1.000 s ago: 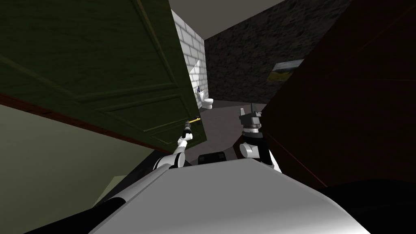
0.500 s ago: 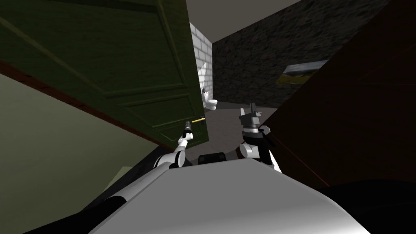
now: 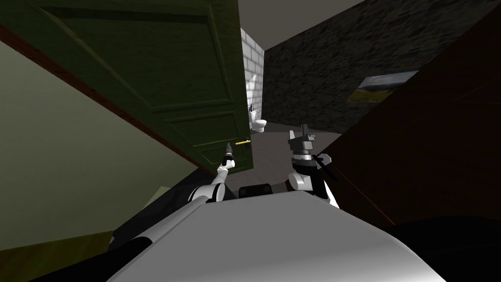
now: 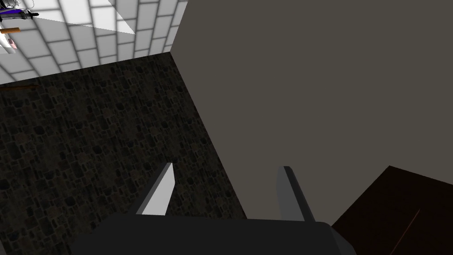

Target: Push the door open

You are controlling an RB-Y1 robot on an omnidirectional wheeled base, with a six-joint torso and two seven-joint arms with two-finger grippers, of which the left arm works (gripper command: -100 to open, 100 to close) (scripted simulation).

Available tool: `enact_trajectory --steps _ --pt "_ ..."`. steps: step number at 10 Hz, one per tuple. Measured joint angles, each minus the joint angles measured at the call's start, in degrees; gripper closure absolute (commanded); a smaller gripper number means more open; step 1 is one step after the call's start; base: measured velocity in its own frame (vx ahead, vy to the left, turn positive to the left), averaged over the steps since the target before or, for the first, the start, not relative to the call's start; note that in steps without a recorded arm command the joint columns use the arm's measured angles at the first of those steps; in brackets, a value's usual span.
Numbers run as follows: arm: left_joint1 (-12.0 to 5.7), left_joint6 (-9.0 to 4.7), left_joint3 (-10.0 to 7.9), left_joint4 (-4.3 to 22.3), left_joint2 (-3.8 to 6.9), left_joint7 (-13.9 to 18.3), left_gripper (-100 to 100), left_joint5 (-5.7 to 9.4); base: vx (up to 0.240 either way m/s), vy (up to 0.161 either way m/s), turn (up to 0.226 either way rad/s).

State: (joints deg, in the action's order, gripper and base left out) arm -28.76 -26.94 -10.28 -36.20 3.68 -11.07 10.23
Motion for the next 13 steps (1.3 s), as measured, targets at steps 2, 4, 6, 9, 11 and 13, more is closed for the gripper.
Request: enact_trajectory --steps 2,4,6,9,11,13 --pt "-0.85 -1.11 1.83 1.7 -0.57 -0.8 -100 1.78 -0.060 -0.077 0.143" --pt "-1.94 -1.71 2.83 3.0 -2.26 -2.7 -100 3.35 -0.063 -0.106 0.116" --pt "-0.94 -0.99 3.36 1.0 -2.98 -3.5 -100 3.85 -0.048 -0.064 0.061" --pt "-1.25 -1.53 5.02 1.8 -4.51 -4.4 -100 5.34 -0.080 -0.127 0.061" --pt "-0.89 -1.17 5.21 0.8 -5.20 -5.1 -100 5.69 -0.038 -0.090 0.020" --pt "0.07 0.03 5.64 -1.3 -6.20 -5.9 -100 6.12 -0.080 -0.153 0.023"
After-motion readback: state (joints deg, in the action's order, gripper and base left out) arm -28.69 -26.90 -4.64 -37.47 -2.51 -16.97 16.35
